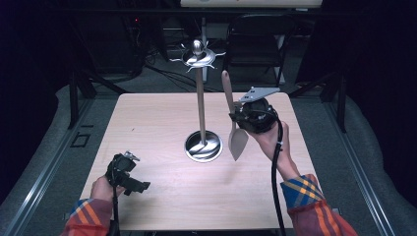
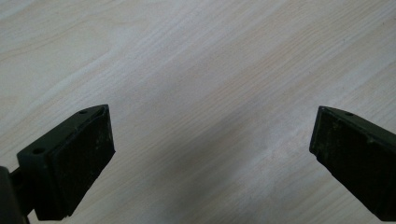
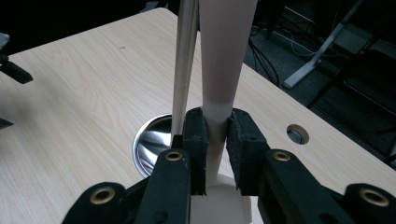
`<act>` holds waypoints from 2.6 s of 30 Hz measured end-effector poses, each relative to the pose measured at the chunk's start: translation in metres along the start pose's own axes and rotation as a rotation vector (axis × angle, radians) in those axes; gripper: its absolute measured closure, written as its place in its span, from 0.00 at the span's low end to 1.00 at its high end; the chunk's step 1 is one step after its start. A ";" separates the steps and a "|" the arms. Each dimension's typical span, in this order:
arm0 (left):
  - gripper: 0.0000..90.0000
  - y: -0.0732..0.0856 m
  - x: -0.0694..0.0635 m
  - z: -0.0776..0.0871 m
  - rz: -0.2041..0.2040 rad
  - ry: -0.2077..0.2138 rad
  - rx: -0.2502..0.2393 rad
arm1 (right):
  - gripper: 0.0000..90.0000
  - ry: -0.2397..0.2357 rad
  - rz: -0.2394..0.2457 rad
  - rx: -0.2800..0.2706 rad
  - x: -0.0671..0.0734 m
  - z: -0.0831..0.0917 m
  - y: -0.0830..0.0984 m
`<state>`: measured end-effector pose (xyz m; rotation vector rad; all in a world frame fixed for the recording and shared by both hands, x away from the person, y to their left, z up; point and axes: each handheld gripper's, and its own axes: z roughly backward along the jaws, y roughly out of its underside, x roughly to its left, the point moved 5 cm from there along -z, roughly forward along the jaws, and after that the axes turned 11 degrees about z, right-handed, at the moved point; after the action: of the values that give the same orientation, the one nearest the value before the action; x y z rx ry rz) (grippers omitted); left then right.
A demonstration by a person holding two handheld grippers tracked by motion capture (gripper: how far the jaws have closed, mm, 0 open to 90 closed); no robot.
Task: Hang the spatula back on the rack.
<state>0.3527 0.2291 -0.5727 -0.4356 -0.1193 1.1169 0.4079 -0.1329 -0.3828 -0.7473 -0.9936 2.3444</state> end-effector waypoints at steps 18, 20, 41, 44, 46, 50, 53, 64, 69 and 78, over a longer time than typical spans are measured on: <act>0.00 0.000 0.000 0.000 -0.002 0.000 -0.001 | 0.87 0.007 0.020 0.016 -0.002 -0.001 -0.017; 0.00 0.000 0.000 0.000 -0.002 0.000 -0.001 | 0.87 0.006 0.021 0.014 -0.001 -0.002 -0.018; 0.00 0.000 0.000 0.000 -0.004 0.001 0.003 | 0.87 0.014 0.019 0.047 -0.002 -0.011 -0.022; 0.00 0.000 0.000 0.000 -0.003 0.001 0.004 | 0.87 0.015 0.022 0.046 -0.003 -0.012 -0.024; 0.00 0.000 0.000 0.000 -0.003 0.002 0.004 | 0.87 0.014 0.021 0.050 -0.003 -0.013 -0.026; 0.00 0.000 0.000 0.000 -0.002 0.002 0.005 | 0.87 0.011 0.019 0.054 -0.003 -0.016 -0.027; 0.00 0.000 0.000 0.000 -0.003 0.001 0.006 | 0.87 0.009 0.019 0.060 -0.003 -0.019 -0.027; 0.00 0.000 0.000 -0.001 -0.004 0.001 0.007 | 0.87 0.016 0.025 0.072 -0.004 -0.022 -0.030; 0.00 0.000 0.000 -0.001 -0.004 0.001 0.011 | 0.87 0.029 0.025 0.069 -0.003 -0.023 -0.030; 0.00 0.000 -0.001 -0.001 -0.004 0.003 0.013 | 0.87 0.019 0.009 0.063 0.000 -0.028 -0.033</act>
<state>0.3524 0.2283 -0.5740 -0.4256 -0.1105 1.1128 0.4330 -0.0993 -0.3743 -0.7498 -0.9055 2.3603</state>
